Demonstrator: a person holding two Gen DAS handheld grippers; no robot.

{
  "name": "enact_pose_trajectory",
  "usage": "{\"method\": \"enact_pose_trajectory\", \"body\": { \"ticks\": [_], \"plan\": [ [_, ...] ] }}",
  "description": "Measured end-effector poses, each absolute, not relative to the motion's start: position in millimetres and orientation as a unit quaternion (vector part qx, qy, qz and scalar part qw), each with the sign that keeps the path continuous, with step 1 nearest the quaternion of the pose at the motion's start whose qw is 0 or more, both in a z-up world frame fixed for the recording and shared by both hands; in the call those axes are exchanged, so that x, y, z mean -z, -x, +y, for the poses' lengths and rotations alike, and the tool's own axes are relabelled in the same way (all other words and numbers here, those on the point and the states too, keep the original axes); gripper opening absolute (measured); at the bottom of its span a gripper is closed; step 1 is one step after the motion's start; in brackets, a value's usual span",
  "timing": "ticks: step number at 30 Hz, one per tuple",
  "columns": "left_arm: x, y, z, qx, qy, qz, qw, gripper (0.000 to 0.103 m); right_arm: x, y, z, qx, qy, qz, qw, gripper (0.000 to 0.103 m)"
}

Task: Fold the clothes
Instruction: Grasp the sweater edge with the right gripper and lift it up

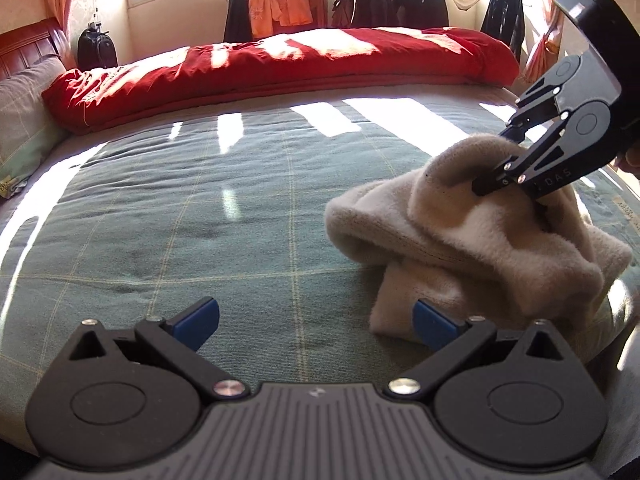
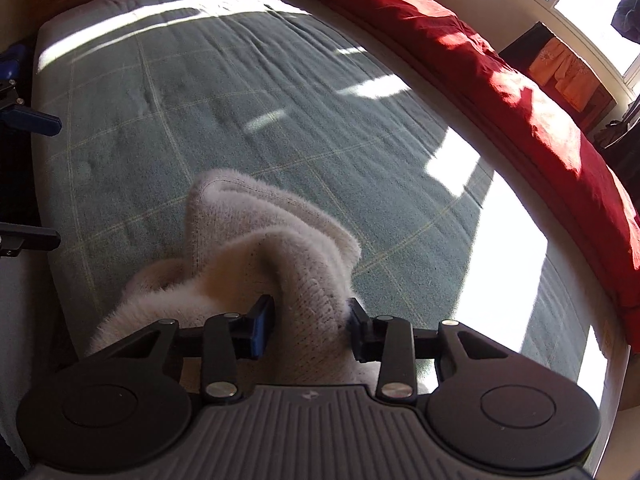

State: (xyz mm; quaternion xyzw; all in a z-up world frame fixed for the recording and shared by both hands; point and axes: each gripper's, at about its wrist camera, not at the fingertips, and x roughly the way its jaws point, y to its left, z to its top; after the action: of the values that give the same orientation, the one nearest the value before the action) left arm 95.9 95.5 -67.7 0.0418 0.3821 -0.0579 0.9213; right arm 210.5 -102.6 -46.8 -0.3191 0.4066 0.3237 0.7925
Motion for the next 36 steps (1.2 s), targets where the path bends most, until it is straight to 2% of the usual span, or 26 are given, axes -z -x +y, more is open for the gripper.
{"method": "enact_pose_trajectory", "body": {
  "ticks": [8, 12, 20, 28, 30, 36],
  "plan": [
    [68, -100, 85, 0.079, -0.042, 0.389, 0.917, 0.102, 31, -205, -135, -0.297, 0.323, 0.395, 0.807, 0.024],
    [67, -97, 80, 0.097, -0.039, 0.382, 0.918, 0.102, 26, -206, -158, -0.255, 0.342, 0.384, 0.819, 0.023],
    [63, -97, 61, 0.112, -0.061, 0.384, 0.914, 0.102, 21, -218, -227, -0.179, 0.307, 0.406, 0.842, 0.024],
    [63, -97, 43, 0.112, -0.092, 0.391, 0.909, 0.102, 41, -226, -284, -0.107, 0.262, 0.443, 0.850, 0.029],
    [63, -97, 40, 0.117, -0.091, 0.393, 0.907, 0.102, 48, -229, -295, -0.090, 0.249, 0.452, 0.852, 0.038],
    [65, -90, 29, 0.141, -0.116, 0.381, 0.906, 0.102, 44, -217, -304, -0.083, 0.246, 0.444, 0.858, 0.048]
  ]
}}
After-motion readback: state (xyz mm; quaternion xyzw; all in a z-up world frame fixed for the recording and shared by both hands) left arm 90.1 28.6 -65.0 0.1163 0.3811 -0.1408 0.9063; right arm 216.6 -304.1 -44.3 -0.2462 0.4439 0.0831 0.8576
